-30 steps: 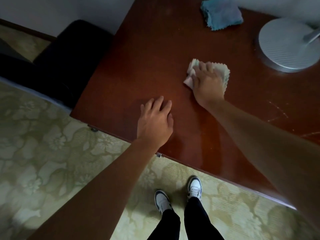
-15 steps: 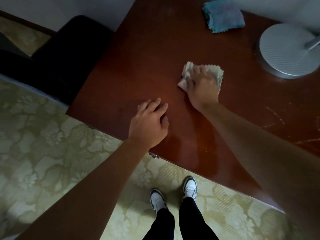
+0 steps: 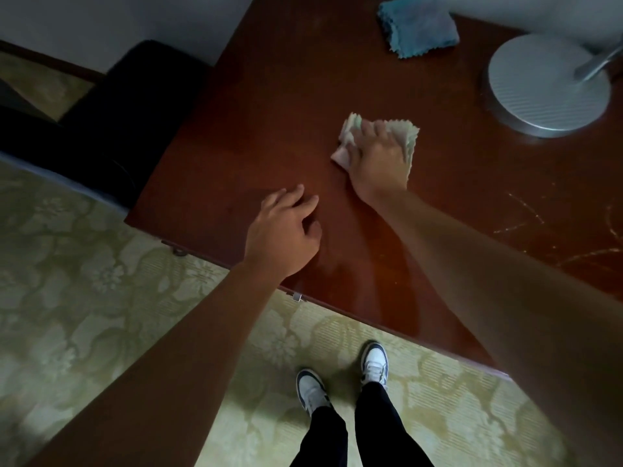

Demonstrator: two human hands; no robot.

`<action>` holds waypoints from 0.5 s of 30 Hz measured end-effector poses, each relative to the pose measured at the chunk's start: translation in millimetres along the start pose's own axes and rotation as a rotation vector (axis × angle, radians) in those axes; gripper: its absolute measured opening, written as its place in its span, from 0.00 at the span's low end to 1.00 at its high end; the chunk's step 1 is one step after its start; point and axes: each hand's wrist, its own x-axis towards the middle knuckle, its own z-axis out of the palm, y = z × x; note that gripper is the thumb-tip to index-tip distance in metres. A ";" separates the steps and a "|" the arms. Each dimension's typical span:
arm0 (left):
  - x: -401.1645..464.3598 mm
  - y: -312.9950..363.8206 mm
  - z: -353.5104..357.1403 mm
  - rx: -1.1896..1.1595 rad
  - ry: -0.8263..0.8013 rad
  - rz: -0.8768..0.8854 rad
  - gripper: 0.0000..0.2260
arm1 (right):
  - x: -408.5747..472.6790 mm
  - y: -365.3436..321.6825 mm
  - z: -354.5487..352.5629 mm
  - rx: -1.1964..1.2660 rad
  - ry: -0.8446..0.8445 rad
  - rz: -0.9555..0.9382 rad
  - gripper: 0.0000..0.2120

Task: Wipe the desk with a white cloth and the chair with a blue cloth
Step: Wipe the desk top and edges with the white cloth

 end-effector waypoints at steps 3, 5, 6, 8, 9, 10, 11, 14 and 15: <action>-2.7 4.5 2.8 -0.007 0.021 -0.025 0.22 | -55.6 -9.6 3.6 -0.043 -0.020 -0.142 0.19; -5.0 7.2 3.5 -0.024 0.028 -0.031 0.22 | -109.9 -10.8 2.0 -0.015 -0.039 -0.184 0.21; -6.3 8.4 3.7 -0.046 0.038 -0.039 0.22 | -136.4 -10.3 1.2 0.000 -0.035 -0.188 0.21; -9.2 13.1 5.4 -0.089 0.049 -0.049 0.21 | -183.1 -5.0 -1.6 0.015 -0.032 -0.192 0.20; -10.6 15.1 7.3 -0.081 0.047 -0.037 0.21 | -201.4 -1.8 -2.0 0.014 -0.031 -0.198 0.19; -13.6 17.8 10.4 -0.052 0.044 -0.016 0.21 | -217.3 3.2 -3.2 0.013 -0.028 -0.203 0.18; -16.8 20.9 13.3 -0.018 0.051 0.010 0.21 | -229.7 9.8 -5.4 0.020 -0.025 -0.200 0.18; -25.0 42.5 23.0 0.029 0.089 0.146 0.21 | -255.6 38.8 -16.0 0.012 0.032 -0.116 0.18; -27.3 54.4 28.0 0.036 0.088 0.215 0.20 | -259.3 49.0 -21.4 0.005 0.050 -0.050 0.18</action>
